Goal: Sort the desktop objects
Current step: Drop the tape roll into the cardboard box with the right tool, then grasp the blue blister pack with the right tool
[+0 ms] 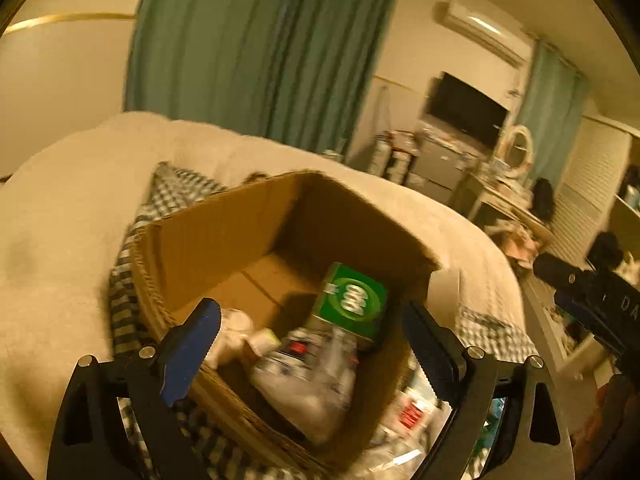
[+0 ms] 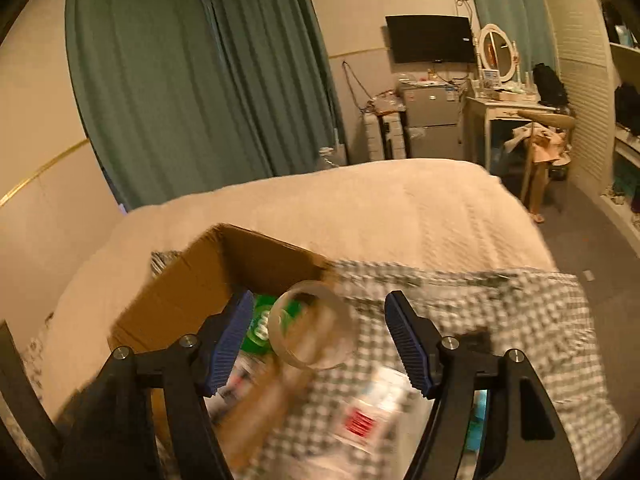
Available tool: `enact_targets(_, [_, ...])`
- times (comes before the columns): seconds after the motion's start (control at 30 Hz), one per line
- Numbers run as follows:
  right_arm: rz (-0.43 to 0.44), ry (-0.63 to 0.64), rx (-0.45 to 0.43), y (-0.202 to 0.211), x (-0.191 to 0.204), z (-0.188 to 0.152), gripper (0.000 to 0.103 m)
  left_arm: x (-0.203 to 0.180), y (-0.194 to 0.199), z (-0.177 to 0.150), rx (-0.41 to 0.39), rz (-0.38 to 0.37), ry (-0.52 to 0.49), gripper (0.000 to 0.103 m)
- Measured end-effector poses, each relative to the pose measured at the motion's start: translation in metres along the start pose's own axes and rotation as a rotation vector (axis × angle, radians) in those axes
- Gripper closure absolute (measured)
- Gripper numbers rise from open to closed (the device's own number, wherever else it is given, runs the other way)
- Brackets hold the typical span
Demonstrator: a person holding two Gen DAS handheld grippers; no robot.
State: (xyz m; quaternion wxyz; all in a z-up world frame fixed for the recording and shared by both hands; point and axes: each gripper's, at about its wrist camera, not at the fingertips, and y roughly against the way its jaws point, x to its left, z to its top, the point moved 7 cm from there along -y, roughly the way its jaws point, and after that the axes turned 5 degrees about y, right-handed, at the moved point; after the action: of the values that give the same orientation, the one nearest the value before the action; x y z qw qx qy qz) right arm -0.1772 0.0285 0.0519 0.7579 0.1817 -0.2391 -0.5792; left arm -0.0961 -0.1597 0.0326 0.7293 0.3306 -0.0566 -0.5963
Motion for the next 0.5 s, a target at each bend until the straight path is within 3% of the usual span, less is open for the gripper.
enact_targets(0.13, [-0.019,-0.047,-0.006,0.032,-0.025,-0.005,0.035,-0.022,0.016,-0.011,0.009,-0.022,-0.047,0.007])
enact_targets(0.3, [-0.054,0.019,0.009,0.058,-0.036,-0.028,0.035,-0.027,0.036,-0.043,-0.007,-0.060,-0.076,0.004])
enact_targets(0.5, [-0.126,-0.016,0.094,0.063,-0.092,-0.099,0.035,-0.061,0.025,-0.117,0.156,-0.118,-0.187,0.004])
